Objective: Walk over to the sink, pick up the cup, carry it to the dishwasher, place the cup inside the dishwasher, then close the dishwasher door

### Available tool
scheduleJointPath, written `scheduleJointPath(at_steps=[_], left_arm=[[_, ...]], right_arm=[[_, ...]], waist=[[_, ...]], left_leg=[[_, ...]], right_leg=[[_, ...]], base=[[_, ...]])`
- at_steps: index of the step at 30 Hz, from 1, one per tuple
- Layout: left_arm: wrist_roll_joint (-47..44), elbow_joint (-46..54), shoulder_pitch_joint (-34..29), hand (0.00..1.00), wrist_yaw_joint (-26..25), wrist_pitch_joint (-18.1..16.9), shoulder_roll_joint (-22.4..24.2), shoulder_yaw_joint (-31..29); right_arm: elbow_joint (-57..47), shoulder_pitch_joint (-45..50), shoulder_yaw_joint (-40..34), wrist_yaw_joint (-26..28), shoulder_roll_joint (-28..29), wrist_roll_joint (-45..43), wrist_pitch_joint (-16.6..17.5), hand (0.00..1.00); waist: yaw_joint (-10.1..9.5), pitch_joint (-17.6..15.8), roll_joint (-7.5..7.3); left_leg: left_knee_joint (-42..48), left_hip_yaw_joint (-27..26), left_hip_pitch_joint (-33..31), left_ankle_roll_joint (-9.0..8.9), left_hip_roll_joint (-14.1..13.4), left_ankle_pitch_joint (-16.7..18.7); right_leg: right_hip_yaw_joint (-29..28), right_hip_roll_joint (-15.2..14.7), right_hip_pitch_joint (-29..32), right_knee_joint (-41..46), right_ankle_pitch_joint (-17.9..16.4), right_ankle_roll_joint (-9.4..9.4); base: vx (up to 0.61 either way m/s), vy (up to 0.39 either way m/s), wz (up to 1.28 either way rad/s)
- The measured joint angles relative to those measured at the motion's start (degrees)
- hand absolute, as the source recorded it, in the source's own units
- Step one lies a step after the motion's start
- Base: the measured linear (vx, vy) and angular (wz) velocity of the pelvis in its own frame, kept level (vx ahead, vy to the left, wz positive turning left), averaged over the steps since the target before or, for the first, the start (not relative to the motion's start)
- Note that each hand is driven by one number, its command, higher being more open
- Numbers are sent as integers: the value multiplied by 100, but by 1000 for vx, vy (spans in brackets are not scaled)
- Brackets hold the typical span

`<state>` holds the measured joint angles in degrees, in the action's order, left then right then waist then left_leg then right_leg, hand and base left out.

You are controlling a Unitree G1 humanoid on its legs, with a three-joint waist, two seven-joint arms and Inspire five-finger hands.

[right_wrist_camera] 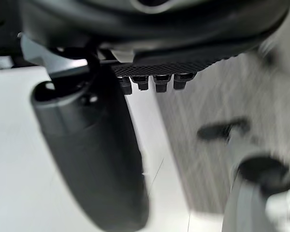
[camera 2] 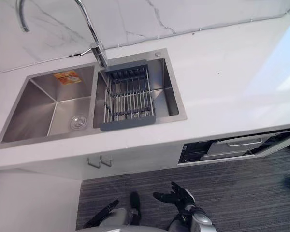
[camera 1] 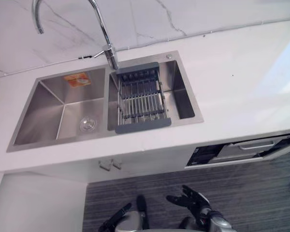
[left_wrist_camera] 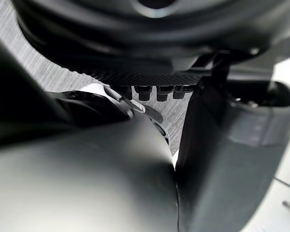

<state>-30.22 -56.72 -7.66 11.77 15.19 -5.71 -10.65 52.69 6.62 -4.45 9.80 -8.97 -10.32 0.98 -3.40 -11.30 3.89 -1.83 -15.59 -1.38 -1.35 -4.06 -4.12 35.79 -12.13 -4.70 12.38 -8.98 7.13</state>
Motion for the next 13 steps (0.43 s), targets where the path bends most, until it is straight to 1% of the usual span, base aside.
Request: scheduleJointPath(at_steps=[1, 2, 3, 4, 5, 6, 7, 8, 9, 10, 11, 12, 13], left_arm=[[122, -5, 23, 100, -7, 51, -52, 88], [206, 6, 37, 100, 7, 104, -124, 218], [218, 4, 49, 100, 10, 132, -188, 249], [223, -2, 71, 100, 7, 164, -340, 350], [221, -20, 89, 100, -1, 187, -409, 382], [221, -58, 119, 100, -24, 238, -504, 380], [227, -174, 190, 100, -60, 273, -562, 380], [242, -236, 225, 100, -62, 293, -600, 379], [309, -254, 275, 100, -62, 364, -658, 376], [345, -251, 297, 100, -61, 425, -715, 371], [354, -250, 296, 100, -57, 443, -755, 355], [452, -287, 295, 100, -57, 384, -706, 311], [492, -289, 289, 100, -58, 323, -638, 314]], right_arm=[[74, 103, -115, -111, -77, 62, 33, 100], [108, 218, -312, -225, -109, 62, 44, 100], [127, 275, -417, -313, -80, 67, 58, 100], [228, 341, -632, -445, 0, 73, 86, 100], [310, 362, -752, -477, 78, 15, 128, 100], [320, 366, -1012, -506, 252, -110, 228, 100], [324, 329, -1053, -507, 325, -132, 255, 100], [329, 311, -1111, -495, 368, -136, 239, 100], [340, 308, -1219, -473, 418, -138, 177, 100], [434, 299, -1338, -477, 511, -138, 79, 100], [500, 298, -1365, -474, 568, -140, 23, 100], [626, 206, -1480, -459, 588, -182, -97, 100], [702, 101, -1509, -450, 541, -191, -209, 100]], waist=[[30, 26, -42], [74, 71, -128], [122, 79, -205], [215, 64, -302], [293, 61, -322], [393, 66, -317], [439, 67, -306], [433, 67, -306], [444, 74, -332], [439, 145, -488], [433, 171, -621], [384, 191, -674], [378, 226, -582]], left_leg=[[36, 15, 77, 13, 26, 62], [119, 55, 148, 37, 56, 169], [190, 108, 179, 67, 96, 269], [278, 280, 325, 99, 66, 448], [286, 362, 396, 123, 10, 506], [300, 483, 462, 97, -163, 578], [307, 586, 520, 44, -335, 602], [320, 626, 550, 6, -397, 624], [378, 722, 573, -44, -425, 656], [405, 813, 587, -117, -306, 703], [401, 864, 601, -185, -204, 753], [382, 878, 665, -228, -122, 803], [395, 872, 607, -266, -214, 823]], right_leg=[[-120, -164, 112, 515, -22, 31], [-400, -388, 415, 1367, 15, 11], [-626, -499, 582, 1862, 89, -6], [-1159, -628, 906, 2796, 451, -23], [-1346, -622, 1071, 3037, 307, 14], [-1510, -426, 1241, 2892, -174, 6], [-1592, -176, 1352, 2427, -287, 1], [-1663, -74, 1394, 2144, -284, 2], [-1744, 69, 1387, 1550, -227, 3], [-1922, 124, 1360, 721, 560, -46], [-2010, 97, 1367, 508, 1180, -68], [-1961, 46, 1235, 391, 929, -149], [-1941, 138, 1171, 154, 923, -152]], base=[[304, 108, 18], [295, 136, 21], [273, 118, 35], [206, 49, 42], [244, -3, 54], [219, -36, 53], [208, -34, 45], [194, -48, 47], [179, -93, 59], [220, -166, 64], [223, -219, 52], [183, -210, 19], [104, -130, 7]])
